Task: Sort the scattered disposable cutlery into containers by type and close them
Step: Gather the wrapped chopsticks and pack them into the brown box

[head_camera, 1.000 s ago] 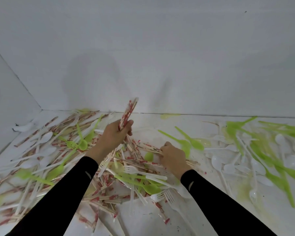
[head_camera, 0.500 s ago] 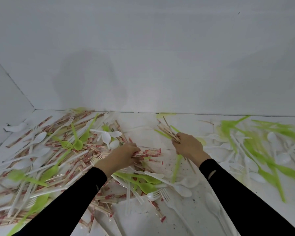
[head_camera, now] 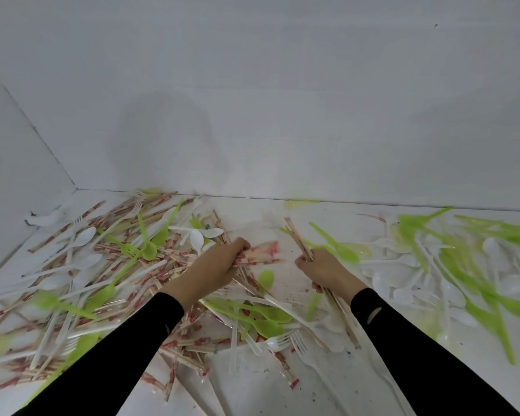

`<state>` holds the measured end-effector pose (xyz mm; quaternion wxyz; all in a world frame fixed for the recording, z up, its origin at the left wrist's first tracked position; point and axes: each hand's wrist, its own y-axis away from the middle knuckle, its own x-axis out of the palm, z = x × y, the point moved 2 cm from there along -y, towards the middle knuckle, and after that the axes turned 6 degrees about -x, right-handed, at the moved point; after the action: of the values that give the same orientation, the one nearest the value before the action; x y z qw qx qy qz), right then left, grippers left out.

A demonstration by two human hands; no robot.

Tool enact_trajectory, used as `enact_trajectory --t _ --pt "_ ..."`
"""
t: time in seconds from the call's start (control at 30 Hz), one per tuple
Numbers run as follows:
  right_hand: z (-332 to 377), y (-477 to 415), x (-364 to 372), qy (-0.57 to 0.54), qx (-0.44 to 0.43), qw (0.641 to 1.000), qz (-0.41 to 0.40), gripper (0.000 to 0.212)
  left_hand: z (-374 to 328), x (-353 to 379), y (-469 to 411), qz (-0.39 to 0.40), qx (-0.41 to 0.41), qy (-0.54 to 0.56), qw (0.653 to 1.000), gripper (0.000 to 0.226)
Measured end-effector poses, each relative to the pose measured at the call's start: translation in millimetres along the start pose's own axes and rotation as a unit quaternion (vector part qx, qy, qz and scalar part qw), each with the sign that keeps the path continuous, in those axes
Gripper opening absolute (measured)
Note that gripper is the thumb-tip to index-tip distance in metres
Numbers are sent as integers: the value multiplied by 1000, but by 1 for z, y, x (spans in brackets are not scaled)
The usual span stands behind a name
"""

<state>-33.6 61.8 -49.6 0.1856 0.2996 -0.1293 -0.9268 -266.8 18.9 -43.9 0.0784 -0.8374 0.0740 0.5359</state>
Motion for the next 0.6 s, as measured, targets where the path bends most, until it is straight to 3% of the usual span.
enact_trajectory --t 0.17,0.27,0.33,0.5,0.6 --pt "-4 13 25 25 -45 992 118 23 -4 -24 19 -152 49 133 978 36" --pt "-7 12 45 125 -64 983 117 20 -20 -24 25 -181 86 240 950 41" --pt "-9 10 49 170 -75 977 106 19 -26 -25 24 -210 74 296 929 28" --pt "-8 15 22 18 -58 997 51 31 -29 -48 20 -323 8 391 862 14" --pt "-12 15 5 28 -37 998 33 15 -32 -56 19 -323 -20 487 811 11"
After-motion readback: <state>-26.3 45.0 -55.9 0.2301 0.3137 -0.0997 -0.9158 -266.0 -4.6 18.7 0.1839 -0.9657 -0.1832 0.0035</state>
